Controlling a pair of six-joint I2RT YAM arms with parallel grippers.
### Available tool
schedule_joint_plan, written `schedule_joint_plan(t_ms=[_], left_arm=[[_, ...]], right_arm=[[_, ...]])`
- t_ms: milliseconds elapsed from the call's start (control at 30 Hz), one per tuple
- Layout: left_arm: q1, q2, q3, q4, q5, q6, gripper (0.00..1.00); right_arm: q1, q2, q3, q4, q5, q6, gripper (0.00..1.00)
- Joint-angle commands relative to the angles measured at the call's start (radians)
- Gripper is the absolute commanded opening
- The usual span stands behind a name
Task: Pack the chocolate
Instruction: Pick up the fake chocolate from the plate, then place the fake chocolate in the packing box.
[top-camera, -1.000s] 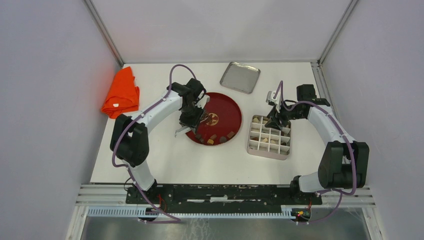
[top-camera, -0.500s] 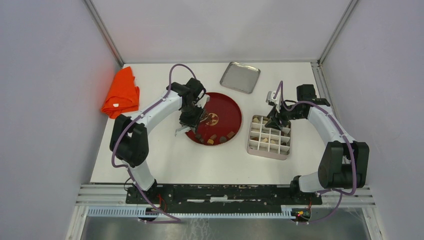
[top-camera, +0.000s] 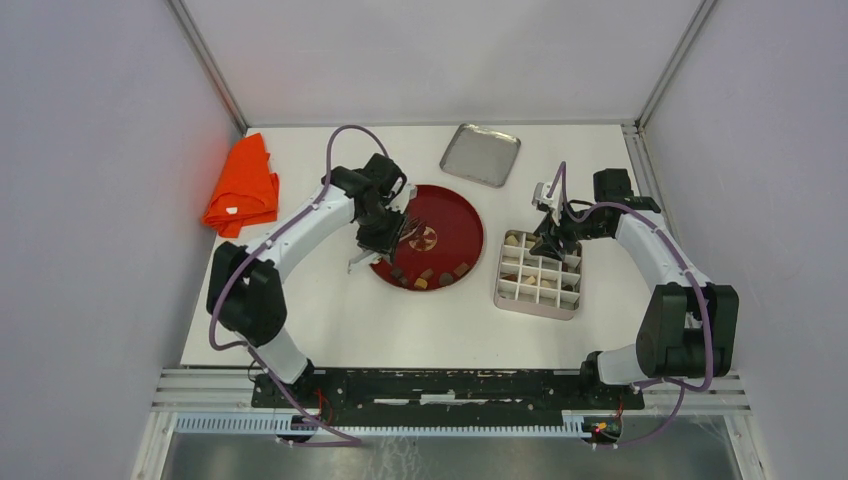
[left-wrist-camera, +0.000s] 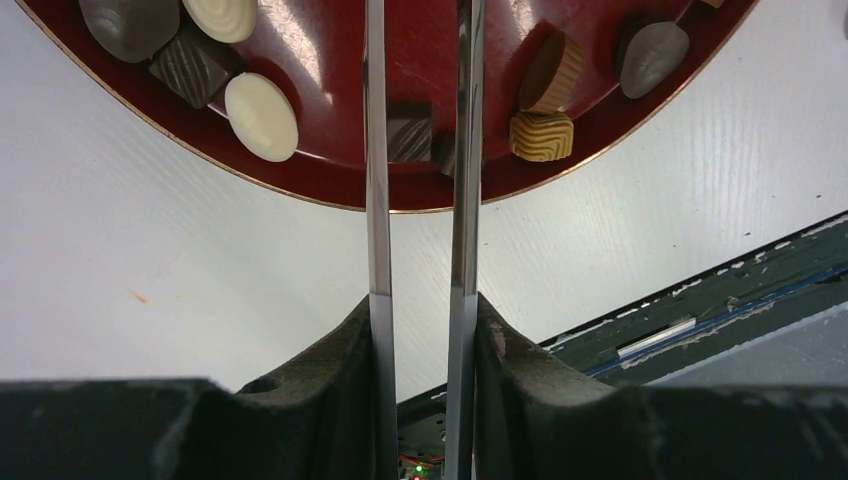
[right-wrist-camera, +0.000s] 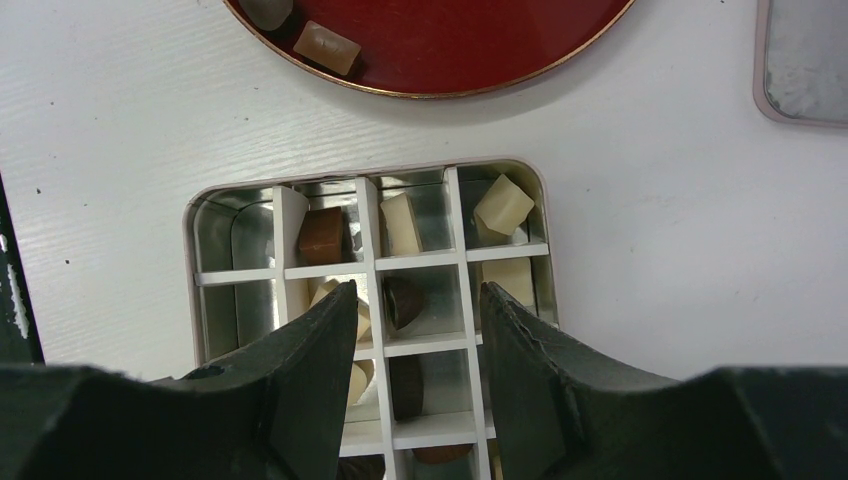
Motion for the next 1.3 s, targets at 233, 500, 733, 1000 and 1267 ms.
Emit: schedule_joint_plan(t_ms=[233,500,733,1000,1267], left_arm=[[-0.061,-0.228,-0.126,0.146,0.27,-0.012,0.02],[-0.198,-0.299,-0.201,0.246,0.364,-0.075,0.02],[-0.34,-0.244,-0.166,0.272,0.353,-0.103,0.02],[-0.426,-0.151,-0.101,0.228,0.295,-0.1,0.02],[-0.461,-0.088,-0.046,0.216,0.252,-0.099,0.05]], right_arm=[[-0.003,-0.027,0.028,-0.002,-0.032,-0.02,0.54],[-0.006,-0.032,0.028,0.001,-0.029,-0.021,0.54],[-0.023,-0.041,0.026,0.023,-0.019,0.008,0.54],[-0.049,-0.05,0.015,0.055,-0.012,0.048,0.54],[-0.05,-0.052,0.013,0.052,-0.019,0.046,0.54]])
